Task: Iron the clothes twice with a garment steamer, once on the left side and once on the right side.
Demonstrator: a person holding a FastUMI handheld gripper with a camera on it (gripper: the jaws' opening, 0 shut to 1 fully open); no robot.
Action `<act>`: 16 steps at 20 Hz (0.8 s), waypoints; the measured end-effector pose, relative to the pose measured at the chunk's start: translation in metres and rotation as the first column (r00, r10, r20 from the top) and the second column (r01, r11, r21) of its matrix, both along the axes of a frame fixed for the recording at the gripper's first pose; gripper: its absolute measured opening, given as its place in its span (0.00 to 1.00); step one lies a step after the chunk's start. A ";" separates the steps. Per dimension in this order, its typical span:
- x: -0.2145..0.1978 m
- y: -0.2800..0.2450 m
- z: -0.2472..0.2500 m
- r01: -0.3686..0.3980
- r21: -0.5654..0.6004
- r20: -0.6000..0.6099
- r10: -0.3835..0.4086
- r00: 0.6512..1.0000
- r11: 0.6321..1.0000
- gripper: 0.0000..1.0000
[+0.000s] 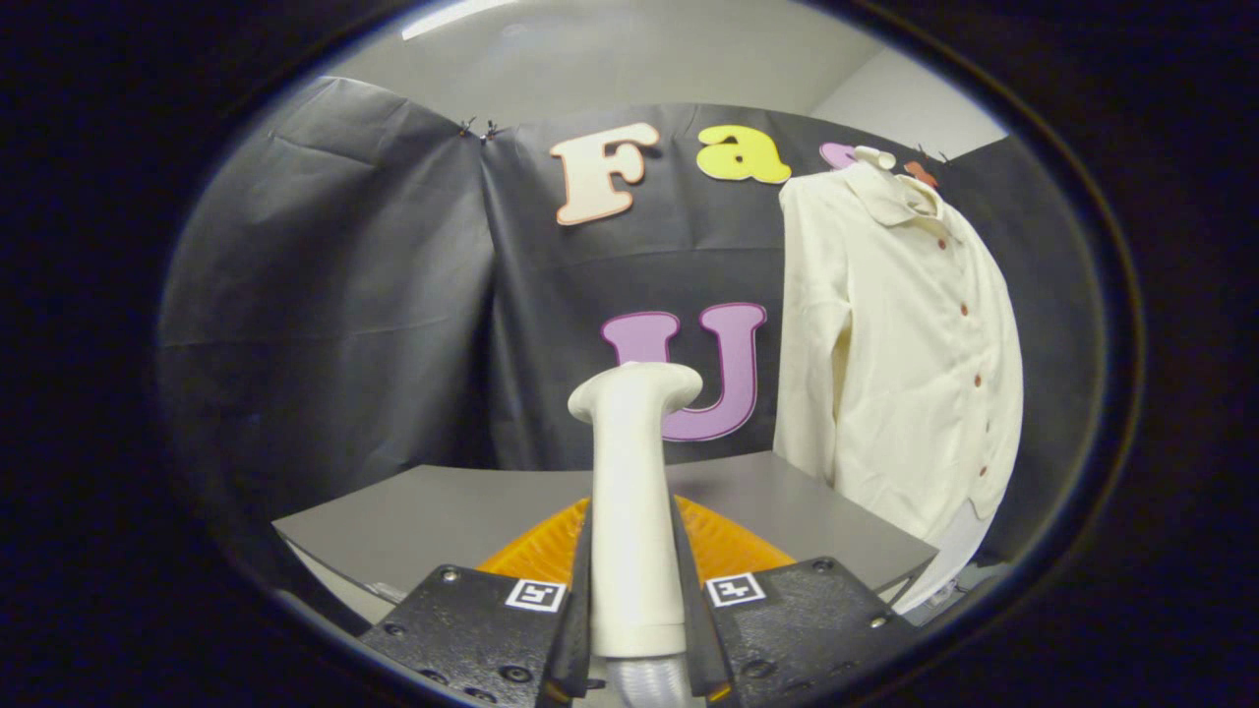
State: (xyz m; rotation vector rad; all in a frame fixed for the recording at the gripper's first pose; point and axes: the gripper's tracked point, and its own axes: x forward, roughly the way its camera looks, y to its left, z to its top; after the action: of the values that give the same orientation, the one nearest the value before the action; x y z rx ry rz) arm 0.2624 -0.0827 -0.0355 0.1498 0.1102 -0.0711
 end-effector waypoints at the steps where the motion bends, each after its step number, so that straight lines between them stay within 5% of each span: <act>1: -0.006 -0.003 0.006 -0.003 -0.002 0.005 0.003 1.000 1.000 0.38; 16: -0.093 -0.097 0.091 0.025 -0.019 0.186 -0.021 0.982 0.999 0.37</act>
State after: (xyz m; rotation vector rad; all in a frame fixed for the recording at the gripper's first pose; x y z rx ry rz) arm 0.1692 -0.1798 0.0559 0.1355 -0.0791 -0.0812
